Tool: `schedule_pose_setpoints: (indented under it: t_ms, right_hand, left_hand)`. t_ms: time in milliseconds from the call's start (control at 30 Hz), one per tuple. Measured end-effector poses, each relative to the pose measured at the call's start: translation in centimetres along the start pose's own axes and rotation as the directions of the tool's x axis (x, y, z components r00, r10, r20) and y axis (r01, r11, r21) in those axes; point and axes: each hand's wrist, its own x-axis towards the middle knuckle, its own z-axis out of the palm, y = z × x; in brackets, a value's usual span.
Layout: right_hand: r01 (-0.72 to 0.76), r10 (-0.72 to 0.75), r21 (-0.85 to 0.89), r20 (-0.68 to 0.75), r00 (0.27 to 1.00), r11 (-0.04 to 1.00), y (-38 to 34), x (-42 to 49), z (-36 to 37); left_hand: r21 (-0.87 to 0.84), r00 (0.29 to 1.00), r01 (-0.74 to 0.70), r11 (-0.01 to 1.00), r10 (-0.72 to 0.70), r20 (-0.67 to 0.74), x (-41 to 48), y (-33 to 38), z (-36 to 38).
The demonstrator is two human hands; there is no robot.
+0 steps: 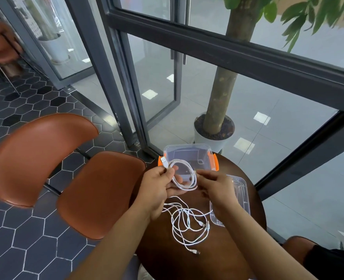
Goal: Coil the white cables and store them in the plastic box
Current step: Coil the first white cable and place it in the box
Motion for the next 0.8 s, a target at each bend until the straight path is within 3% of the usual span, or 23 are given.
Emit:
schedule_pose_setpoints:
  t_ms: [100, 233, 400, 500, 600, 667, 800]
  right_hand:
    - [0.148, -0.132, -0.056, 0.225, 0.965, 0.987, -1.4, 0.1, -0.6]
    - [0.086, -0.078, -0.003, 0.407, 0.91, 0.996, -1.4, 1.0, -1.5]
    - [-0.16, 0.053, 0.24, 0.4, 0.915, 0.958, -0.9, 0.7, -1.2]
    - [-0.185, 0.052, 0.316, 0.387, 0.921, 0.931, -0.8, -0.1, -0.7]
    - [0.001, -0.053, 0.133, 0.389, 0.92, 0.991, -0.7, -1.0, -0.3]
    - [0.166, -0.138, -0.08, 0.276, 0.951, 0.983, -0.3, -0.9, 0.4]
    - [0.266, -0.248, -0.273, 0.101, 0.964, 0.924, 0.3, -0.4, 1.4]
  left_hand:
    - [0.075, 0.998, 0.048, 0.996, -0.05, 0.035, 0.1, 0.3, -0.2]
    - [0.178, 0.995, 0.083, 0.981, -0.093, 0.045, 0.0, 0.7, -0.5]
    - [0.323, 0.998, 0.069, 0.944, -0.062, -0.031, 0.5, 0.5, -0.7]
    - [0.394, 0.997, 0.048, 0.918, -0.022, -0.071, 0.8, 0.2, -0.8]
    - [0.483, 0.996, 0.009, 0.876, 0.037, -0.086, 1.1, 0.0, -0.7]
    - [0.539, 0.995, -0.016, 0.842, 0.069, -0.079, 1.2, -0.2, -0.5]
    - [0.558, 0.991, -0.034, 0.829, 0.101, -0.09, 1.4, -0.7, -0.6]
